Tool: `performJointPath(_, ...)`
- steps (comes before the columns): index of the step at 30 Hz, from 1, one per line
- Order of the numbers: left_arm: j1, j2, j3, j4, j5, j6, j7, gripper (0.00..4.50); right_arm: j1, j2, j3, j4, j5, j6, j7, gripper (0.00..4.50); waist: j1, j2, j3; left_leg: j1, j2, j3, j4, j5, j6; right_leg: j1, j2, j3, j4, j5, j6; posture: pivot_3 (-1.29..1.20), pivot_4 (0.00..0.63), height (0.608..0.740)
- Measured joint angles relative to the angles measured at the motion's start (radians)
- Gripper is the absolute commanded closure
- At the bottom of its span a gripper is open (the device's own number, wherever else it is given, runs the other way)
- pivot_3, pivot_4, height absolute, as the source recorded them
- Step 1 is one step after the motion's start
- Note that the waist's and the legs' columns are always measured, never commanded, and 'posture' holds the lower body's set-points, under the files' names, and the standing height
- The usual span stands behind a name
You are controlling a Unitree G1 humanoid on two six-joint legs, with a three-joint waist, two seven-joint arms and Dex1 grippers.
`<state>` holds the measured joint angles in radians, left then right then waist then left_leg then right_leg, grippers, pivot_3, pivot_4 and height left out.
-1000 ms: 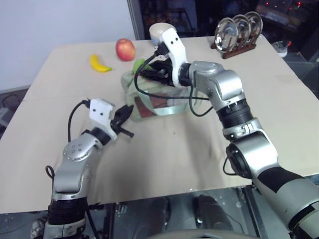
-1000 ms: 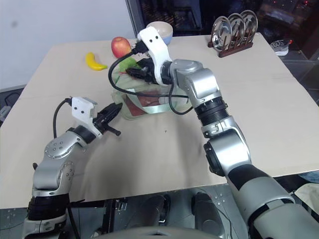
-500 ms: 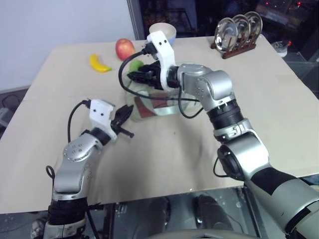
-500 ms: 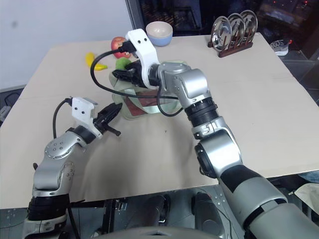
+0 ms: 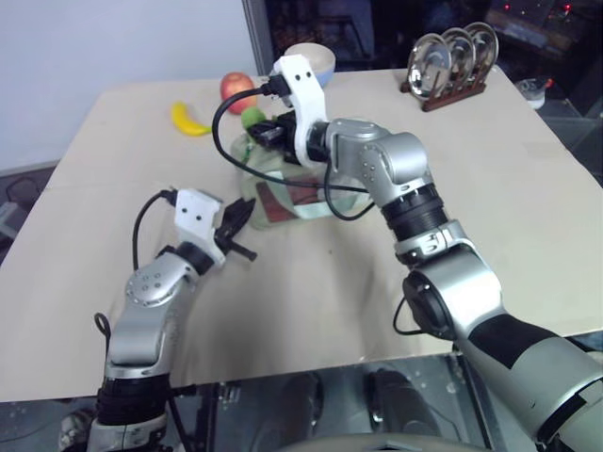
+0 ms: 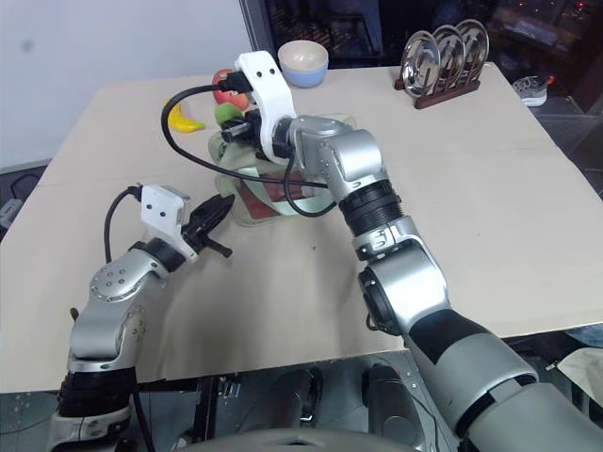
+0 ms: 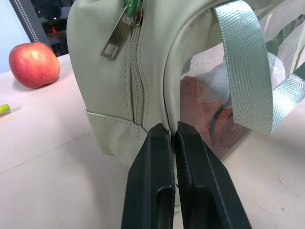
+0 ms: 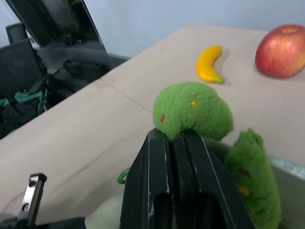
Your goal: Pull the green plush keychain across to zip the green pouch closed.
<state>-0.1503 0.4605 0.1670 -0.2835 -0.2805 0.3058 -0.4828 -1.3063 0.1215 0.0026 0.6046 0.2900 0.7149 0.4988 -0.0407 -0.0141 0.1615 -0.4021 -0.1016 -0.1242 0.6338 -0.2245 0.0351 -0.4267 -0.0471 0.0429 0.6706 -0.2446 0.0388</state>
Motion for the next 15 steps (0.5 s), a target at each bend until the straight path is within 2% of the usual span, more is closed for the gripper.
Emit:
performJointPath(8, -0.013, -0.031, 0.018, 0.019, -0.018, 0.026, 0.042, 4.5, 0.006, -0.037, -0.021, -0.155, 0.075, 0.059, 0.019, 4.45, 0.0, 0.0, 0.0, 0.0, 0.0, 0.0, 0.0, 0.0, 0.0, 0.0, 0.0, 0.0, 0.002, 0.0, 0.0, 0.0, 0.15, 0.74)
performJointPath(15, -0.04, -0.045, 0.03, 0.039, -0.041, 0.056, 0.071, 4.5, 0.03, -0.084, -0.017, -0.164, 0.036, -0.03, -0.041, 4.45, -0.001, 0.0, 0.0, 0.0, 0.0, 0.001, 0.0, 0.001, -0.001, -0.001, 0.0, 0.001, 0.004, 0.0, 0.0, 0.0, 0.15, 0.74)
